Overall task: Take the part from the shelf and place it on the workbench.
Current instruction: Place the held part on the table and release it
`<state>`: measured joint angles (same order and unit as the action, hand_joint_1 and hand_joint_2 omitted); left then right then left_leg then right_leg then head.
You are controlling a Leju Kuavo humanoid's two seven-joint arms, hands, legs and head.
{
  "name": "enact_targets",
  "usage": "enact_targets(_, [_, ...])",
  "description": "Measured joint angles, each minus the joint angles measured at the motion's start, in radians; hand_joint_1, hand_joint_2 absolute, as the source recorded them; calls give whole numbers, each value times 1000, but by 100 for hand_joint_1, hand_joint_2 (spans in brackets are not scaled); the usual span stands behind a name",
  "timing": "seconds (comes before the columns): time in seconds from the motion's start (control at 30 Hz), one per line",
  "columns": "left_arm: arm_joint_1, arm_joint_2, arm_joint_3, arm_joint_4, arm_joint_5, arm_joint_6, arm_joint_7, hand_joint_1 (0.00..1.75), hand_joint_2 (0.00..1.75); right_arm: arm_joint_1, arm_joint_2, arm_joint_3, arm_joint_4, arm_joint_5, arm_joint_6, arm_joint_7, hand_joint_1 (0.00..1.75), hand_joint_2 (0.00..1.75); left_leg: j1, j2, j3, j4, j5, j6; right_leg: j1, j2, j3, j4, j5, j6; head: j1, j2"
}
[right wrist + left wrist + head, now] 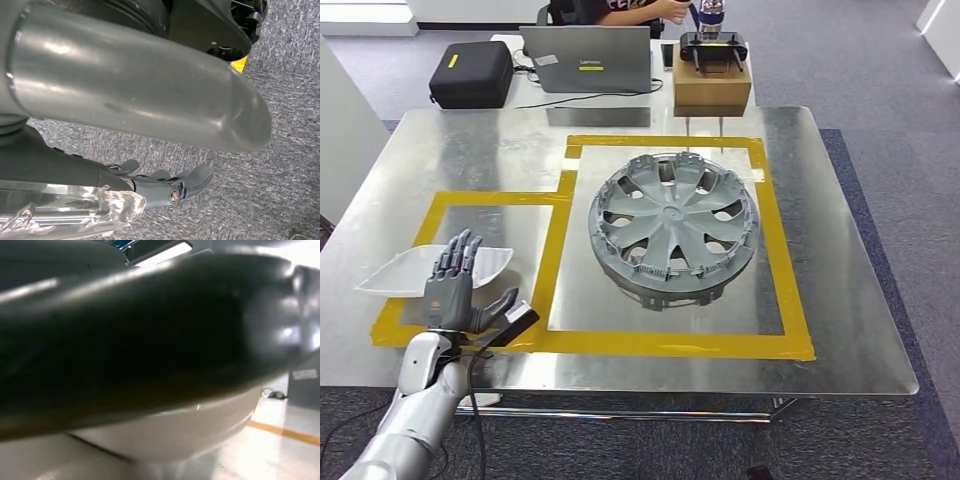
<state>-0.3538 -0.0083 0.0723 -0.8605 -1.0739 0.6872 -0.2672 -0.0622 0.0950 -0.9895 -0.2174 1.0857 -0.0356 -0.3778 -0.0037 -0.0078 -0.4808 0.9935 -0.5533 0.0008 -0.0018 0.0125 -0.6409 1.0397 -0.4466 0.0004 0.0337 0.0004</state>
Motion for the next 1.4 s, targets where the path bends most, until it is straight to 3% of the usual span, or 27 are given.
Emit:
enact_targets(0.4, [301,-37,-135,-531,195,-73,-87,0,0,11,14,-50,0,-35,-17,5,0,0,-3,1,0,1,-4,5,-3,0,1,-4,0,4,0,0])
enact_targets(0.57, [407,-46,-154,-679,270,-76,-111,0,0,13,22,-75,0,-44,-23,4,0,0,-9,1,-1,5,-5,14,-9,0,2,-6,3,14,0,0])
enact_targets(0.7, [452,-50,-155,-742,315,-76,-132,0,0,14,25,-86,0,-45,-26,5,0,0,-3,3,5,-13,16,32,-8,-1,3,-8,0,30,0,0])
enact_targets(0.77, [463,-55,-155,-761,326,-76,-138,0,0,13,25,-90,0,-45,-27,5,0,0,6,7,9,-27,32,39,-8,-2,-23,53,-48,37,5,0])
enact_targets(0.83, [478,-59,-154,-773,344,-76,-149,0,0,13,25,-94,0,-45,-27,4,0,0,7,10,5,-28,35,40,-12,-4,-70,176,-114,45,7,0])
enact_targets(0.87, [488,-61,-154,-778,356,-75,-156,0,0,14,25,-96,0,-45,-27,3,0,0,7,11,4,-27,35,40,-14,-5,-87,225,-131,48,7,0])
enact_targets(0.9, [498,-64,-152,-784,369,-75,-164,0,0,15,25,-99,0,-46,-27,2,0,0,7,12,4,-27,35,39,-16,-6,-89,243,-129,51,7,0])
enact_targets(0.93, [507,-67,-149,-790,384,-75,-173,0,0,16,25,-102,0,-46,-28,0,0,0,9,13,4,-25,34,37,-18,-8,-72,221,-108,54,8,0])
enact_targets(1.0, [523,-75,-136,-803,418,-75,-194,0,0,15,25,-106,0,-46,-28,-6,0,0,11,12,4,-20,30,29,-22,-11,4,95,-55,58,8,0])
enact_targets(1.07, [539,-85,-113,-816,454,-76,-217,0,0,12,25,-108,0,-45,-28,-11,0,0,11,11,0,-11,24,15,-20,-9,63,2,-36,49,8,0])
enact_targets(1.2, [568,-112,-48,-826,509,-90,-271,0,0,11,25,-112,0,-35,-32,-15,0,0,10,10,-7,3,14,-6,-19,-5,67,-16,-41,18,6,0])
enact_targets(1.27, [578,-129,-1,-824,529,-106,-297,0,0,10,25,-114,0,-29,-35,-16,0,0,12,9,-32,61,-40,-15,-20,-6,58,-19,-33,3,2,0])
enact_targets(1.33, [582,-149,50,-815,547,-127,-320,0,0,9,25,-115,0,-25,-37,-21,0,0,13,9,-82,186,-119,-19,-16,-9,43,-19,-23,-8,-1,0])
enact_targets(1.37, [583,-159,77,-807,555,-137,-330,0,0,9,25,-115,0,-24,-37,-24,0,0,13,9,-103,241,-144,-19,-14,-10,34,-18,-18,-10,-1,0])
enact_targets(1.4, [583,-168,103,-797,560,-145,-337,0,0,10,25,-116,0,-23,-37,-26,0,0,13,9,-110,267,-148,-18,-11,-11,26,-18,-12,-11,-1,0])
